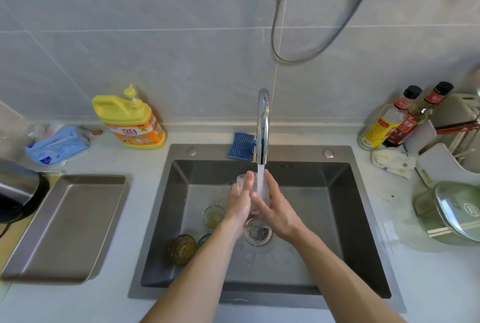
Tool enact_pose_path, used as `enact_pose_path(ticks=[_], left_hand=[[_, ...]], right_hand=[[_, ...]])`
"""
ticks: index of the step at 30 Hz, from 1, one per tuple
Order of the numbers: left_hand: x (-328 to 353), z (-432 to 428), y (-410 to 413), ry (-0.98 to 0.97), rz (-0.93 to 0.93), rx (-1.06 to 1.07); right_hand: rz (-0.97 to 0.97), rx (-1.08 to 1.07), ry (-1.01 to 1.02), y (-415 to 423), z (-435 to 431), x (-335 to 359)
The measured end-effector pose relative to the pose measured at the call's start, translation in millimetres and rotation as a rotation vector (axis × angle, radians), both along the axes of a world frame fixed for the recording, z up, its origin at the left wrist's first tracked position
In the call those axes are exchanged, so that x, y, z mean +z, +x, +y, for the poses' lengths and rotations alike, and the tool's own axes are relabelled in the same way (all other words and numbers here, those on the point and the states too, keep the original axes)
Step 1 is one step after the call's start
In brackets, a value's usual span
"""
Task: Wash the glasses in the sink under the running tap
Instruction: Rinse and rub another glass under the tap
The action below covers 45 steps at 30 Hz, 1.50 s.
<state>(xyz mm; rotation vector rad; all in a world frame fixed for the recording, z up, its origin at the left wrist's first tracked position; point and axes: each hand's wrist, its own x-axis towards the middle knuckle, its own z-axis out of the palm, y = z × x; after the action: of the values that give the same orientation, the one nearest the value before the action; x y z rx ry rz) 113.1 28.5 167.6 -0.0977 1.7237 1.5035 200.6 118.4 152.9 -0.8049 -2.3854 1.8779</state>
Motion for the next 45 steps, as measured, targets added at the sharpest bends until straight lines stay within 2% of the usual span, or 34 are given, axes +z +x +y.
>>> enact_pose_path(ticks=[4, 6, 8, 12, 13, 17, 20, 23, 25, 27, 29, 34, 36, 41, 43, 45], left_hand=[[9, -10, -6, -0.080, 0.059, -0.232], [12, -8, -8, -0.133, 0.072, -0.259], [18, -2, -4, -0.086, 0.124, -0.275], [26, 9, -2, -0.021, 0.168, -0.260], [24, 10, -3, 0.011, 0.135, -0.246], [4, 10, -4, 0.059, -0.084, -0.049], [-4, 9, -7, 0.118, -0.361, 0.156], [-7, 11, -9, 0.231, -0.492, 0.311], [-8, 16, -5, 0.216, -0.515, 0.415], [-9, 18, -2, 0.168, -0.516, 0.488], [-12, 17, -2, 0.193, -0.594, 0.557], [-1, 12, -3, 0.334, -0.785, 0.501], [-6, 10, -8, 0.336, -0.792, 0.498], [-10, 8, -4, 0.318, -0.651, 0.156], [-16, 7, -1, 0.277, -0.585, 0.099], [-20, 6, -1, 0.269, -0.438, 0.061]], right_hand=[[-0.130, 0.148, 0.161, 3, 26, 10], [-0.154, 0.107, 0.167, -2, 35, 11], [-0.154, 0.024, 0.174, -5, 39, 11], [-0.166, -0.082, 0.364, -4, 26, 11], [-0.147, -0.112, 0.336, -5, 21, 9], [0.056, -0.173, -0.009, -9, 4, 0], [0.025, -0.141, -0.318, 0, -5, -5], [0.034, -0.360, -0.479, 2, -10, -7], [-0.053, -0.531, -0.396, -7, -12, 3], [-0.195, -0.541, -0.324, -14, -14, 10], [-0.213, -0.482, -0.381, -19, -15, 17], [0.073, -0.313, -0.419, -14, -11, 26], [0.155, -0.267, -0.412, -10, -10, 23], [0.095, -0.420, -0.233, -4, -5, 18], [0.013, -0.479, -0.065, -1, -1, 8], [-0.070, -0.492, 0.052, 3, 1, 2]])
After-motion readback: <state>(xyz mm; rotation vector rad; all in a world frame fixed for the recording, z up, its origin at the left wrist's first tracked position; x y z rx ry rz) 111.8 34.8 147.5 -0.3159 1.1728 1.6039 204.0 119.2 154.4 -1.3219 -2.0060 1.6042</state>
